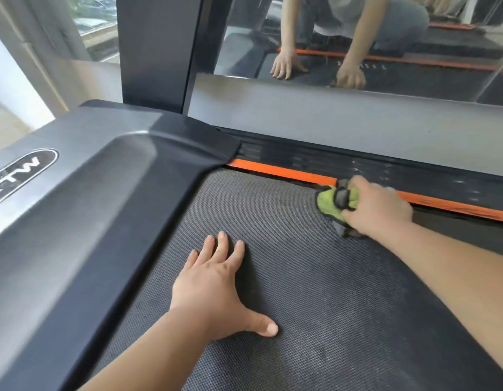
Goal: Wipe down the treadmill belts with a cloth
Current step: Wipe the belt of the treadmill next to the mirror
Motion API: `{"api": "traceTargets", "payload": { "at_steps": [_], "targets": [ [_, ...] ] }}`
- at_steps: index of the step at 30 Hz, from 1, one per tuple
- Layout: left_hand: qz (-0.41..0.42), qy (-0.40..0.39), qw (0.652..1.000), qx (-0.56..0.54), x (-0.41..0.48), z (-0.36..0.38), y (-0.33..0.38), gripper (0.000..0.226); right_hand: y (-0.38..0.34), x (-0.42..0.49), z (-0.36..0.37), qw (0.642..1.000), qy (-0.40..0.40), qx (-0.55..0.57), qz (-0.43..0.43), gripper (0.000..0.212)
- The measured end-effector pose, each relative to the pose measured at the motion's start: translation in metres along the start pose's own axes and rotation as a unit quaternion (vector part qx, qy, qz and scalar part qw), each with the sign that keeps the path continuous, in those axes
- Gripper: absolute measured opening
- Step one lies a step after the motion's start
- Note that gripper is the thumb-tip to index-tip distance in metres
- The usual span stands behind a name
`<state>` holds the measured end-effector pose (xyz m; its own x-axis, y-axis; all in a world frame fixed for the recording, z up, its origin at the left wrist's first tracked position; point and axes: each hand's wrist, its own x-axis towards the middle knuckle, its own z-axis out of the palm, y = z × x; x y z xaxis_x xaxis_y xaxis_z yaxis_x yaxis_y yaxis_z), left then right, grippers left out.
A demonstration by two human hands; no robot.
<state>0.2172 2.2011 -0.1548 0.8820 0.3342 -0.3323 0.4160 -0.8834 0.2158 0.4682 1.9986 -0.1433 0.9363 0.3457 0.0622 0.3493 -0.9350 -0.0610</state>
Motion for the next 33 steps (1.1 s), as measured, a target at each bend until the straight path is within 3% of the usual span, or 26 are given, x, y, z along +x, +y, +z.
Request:
{"api": "traceTargets", "payload": {
  "at_steps": [3,5,7,9,12,14,17,19,21,23,26,29,30,31,33],
  "targets": [
    [-0.002,-0.005,1.0,-0.002,0.0,-0.001,0.001,0.16,-0.033,-0.013,0.005,0.997,0.011,0.034,0.069,0.051],
    [-0.004,-0.009,1.0,-0.001,0.001,-0.002,0.001,0.16,-0.083,-0.04,0.01,0.998,0.005,0.067,0.011,0.051],
    [-0.003,-0.012,1.0,0.003,0.001,-0.005,0.001,0.158,-0.124,-0.077,0.015,0.989,-0.001,0.098,-0.111,0.048],
    [0.002,-0.02,1.0,0.014,0.001,-0.007,0.003,0.156,-0.131,-0.096,0.01,0.976,-0.022,0.12,-0.181,0.047],
    [0.009,-0.04,0.999,-0.007,-0.001,-0.013,-0.004,0.148,-0.1,-0.09,-0.009,0.977,-0.106,0.125,-0.138,0.046],
    [0.0,-0.032,0.997,-0.074,0.001,-0.023,-0.02,0.123,-0.076,-0.083,-0.014,0.988,-0.103,0.057,-0.097,0.047],
    [-0.053,0.09,0.981,-0.165,0.0,-0.037,-0.048,0.065,-0.062,-0.093,-0.017,0.995,-0.088,0.037,-0.013,0.051],
    [-0.099,0.152,0.968,-0.17,-0.006,-0.042,-0.052,0.054,-0.079,-0.109,-0.016,0.996,-0.067,0.06,0.019,0.051],
    [-0.075,0.15,0.971,-0.169,-0.008,-0.044,-0.045,0.065,-0.114,-0.133,-0.012,0.997,-0.029,0.071,-0.005,0.052],
    [-0.01,0.097,0.979,-0.177,-0.011,-0.047,-0.035,0.087,-0.154,-0.16,-0.005,0.988,-0.02,0.11,-0.106,0.054],
    [0.048,-0.075,0.988,-0.125,-0.022,-0.056,-0.02,0.112,-0.167,-0.167,-0.011,0.945,-0.147,0.173,-0.235,0.061],
    [0.071,-0.154,0.982,-0.079,-0.028,-0.062,-0.016,0.123,-0.12,-0.134,-0.045,0.843,-0.335,0.374,-0.192,0.062],
    [0.079,-0.166,0.981,-0.069,-0.027,-0.061,-0.014,0.126,-0.1,-0.125,-0.055,0.816,-0.356,0.425,-0.164,0.065],
    [0.079,-0.179,0.979,-0.053,-0.026,-0.058,-0.011,0.13,-0.08,-0.118,-0.061,0.811,-0.347,0.451,-0.136,0.068],
    [0.072,-0.166,0.983,0.014,-0.024,-0.042,0.0,0.124,-0.043,-0.109,-0.067,0.861,-0.299,0.401,-0.094,0.077]
  ]
}}
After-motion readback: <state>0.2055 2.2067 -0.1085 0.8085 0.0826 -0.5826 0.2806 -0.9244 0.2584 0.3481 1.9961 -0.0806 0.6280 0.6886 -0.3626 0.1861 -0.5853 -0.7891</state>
